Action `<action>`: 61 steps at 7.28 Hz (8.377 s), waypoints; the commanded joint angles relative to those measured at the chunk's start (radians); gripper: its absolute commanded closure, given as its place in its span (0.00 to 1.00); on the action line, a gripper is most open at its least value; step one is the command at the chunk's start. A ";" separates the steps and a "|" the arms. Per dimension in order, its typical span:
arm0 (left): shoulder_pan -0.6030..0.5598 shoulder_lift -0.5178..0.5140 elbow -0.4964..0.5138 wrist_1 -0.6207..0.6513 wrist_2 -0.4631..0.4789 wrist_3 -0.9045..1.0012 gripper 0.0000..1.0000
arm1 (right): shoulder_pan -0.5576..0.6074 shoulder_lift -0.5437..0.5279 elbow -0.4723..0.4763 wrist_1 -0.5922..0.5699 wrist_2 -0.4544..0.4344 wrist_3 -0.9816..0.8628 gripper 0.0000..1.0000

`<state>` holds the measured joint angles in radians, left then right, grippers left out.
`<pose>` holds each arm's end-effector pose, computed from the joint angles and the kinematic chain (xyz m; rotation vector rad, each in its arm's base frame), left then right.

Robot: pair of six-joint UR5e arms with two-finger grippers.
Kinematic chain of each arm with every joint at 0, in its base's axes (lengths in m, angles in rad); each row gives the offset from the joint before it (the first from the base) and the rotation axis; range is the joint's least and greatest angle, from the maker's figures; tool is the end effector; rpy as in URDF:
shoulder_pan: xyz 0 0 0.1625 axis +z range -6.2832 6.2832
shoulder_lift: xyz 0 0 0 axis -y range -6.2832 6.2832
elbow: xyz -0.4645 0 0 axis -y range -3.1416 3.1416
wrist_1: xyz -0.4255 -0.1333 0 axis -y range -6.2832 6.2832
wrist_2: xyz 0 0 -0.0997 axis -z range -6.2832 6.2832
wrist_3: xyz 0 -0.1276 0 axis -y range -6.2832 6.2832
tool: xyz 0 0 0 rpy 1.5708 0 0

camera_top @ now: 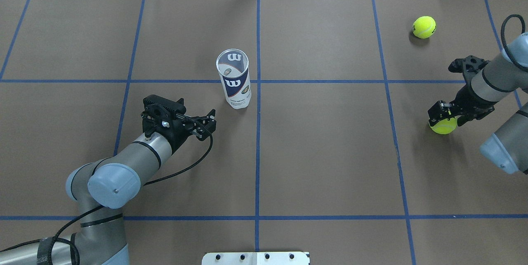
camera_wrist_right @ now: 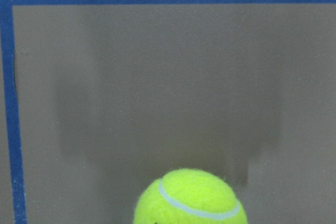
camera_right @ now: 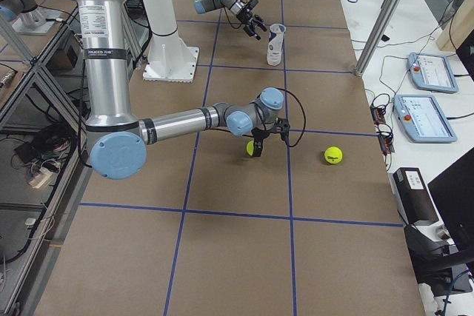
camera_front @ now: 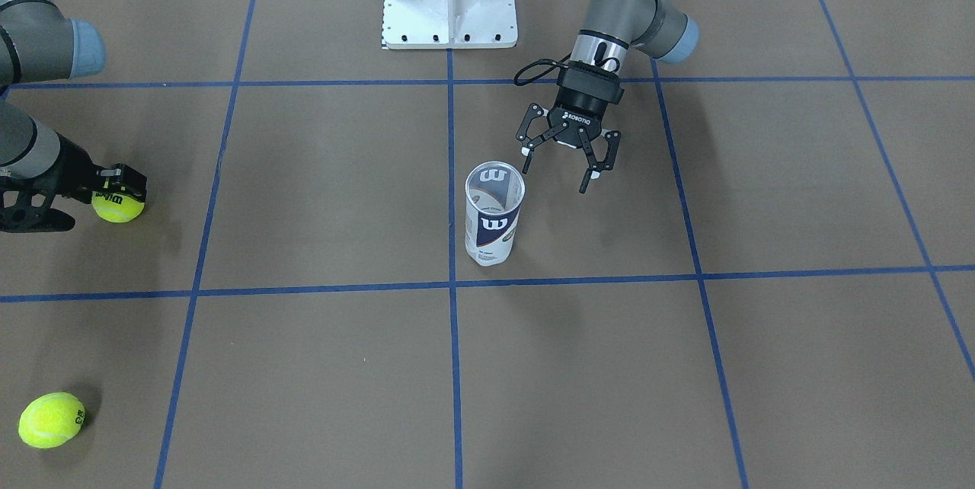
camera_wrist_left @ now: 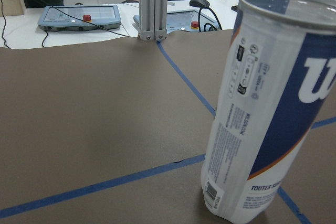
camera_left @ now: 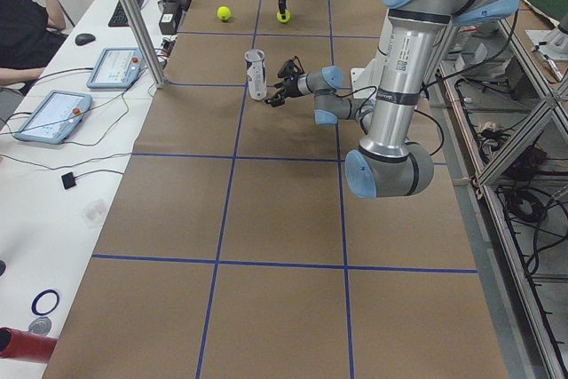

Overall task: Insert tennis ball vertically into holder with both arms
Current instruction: 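Reach the right gripper to the nearer yellow tennis ball and grasp it, then lift the ball with the right gripper while the left gripper grasps the can, then carry the ball with the right gripper above the can's open top, then open the right gripper to drop the ball into the can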

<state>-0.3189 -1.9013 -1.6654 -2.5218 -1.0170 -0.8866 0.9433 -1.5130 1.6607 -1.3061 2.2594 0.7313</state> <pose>0.5678 -0.3985 0.3496 1.0417 0.9443 -0.0778 -0.2974 -0.4990 0.6139 -0.1183 -0.7761 -0.0435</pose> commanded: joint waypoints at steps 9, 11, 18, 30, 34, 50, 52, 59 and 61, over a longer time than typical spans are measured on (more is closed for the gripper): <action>0.054 -0.151 0.151 -0.006 0.109 0.002 0.03 | 0.075 0.294 0.119 -0.252 0.088 0.066 1.00; 0.049 -0.179 0.151 -0.008 0.103 0.070 0.04 | 0.072 0.353 0.114 -0.280 0.088 0.098 1.00; 0.006 -0.229 0.205 0.000 0.106 0.115 0.04 | 0.061 0.448 0.108 -0.280 0.089 0.160 1.00; -0.035 -0.321 0.340 0.000 0.106 0.115 0.04 | 0.048 0.597 0.108 -0.278 0.169 0.252 1.00; -0.034 -0.324 0.340 -0.002 0.101 0.112 0.16 | 0.008 0.740 0.047 -0.278 0.163 0.329 1.00; -0.034 -0.354 0.340 0.003 0.098 0.115 0.21 | -0.178 0.968 -0.197 -0.268 -0.055 0.421 0.21; -0.034 -0.354 0.340 0.003 0.098 0.114 0.21 | -0.178 0.973 -0.199 -0.269 -0.066 0.425 0.01; -0.034 -0.354 0.338 0.002 0.098 0.114 0.20 | 0.010 0.839 -0.165 -0.272 -0.078 0.195 0.01; -0.035 -0.355 0.337 0.002 0.098 0.114 0.19 | 0.138 0.705 -0.168 -0.278 -0.066 -0.087 0.01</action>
<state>-0.3538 -2.2553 -1.3278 -2.5203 -0.9189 -0.7731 0.9997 -0.7274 1.4945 -1.5811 2.1878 0.8156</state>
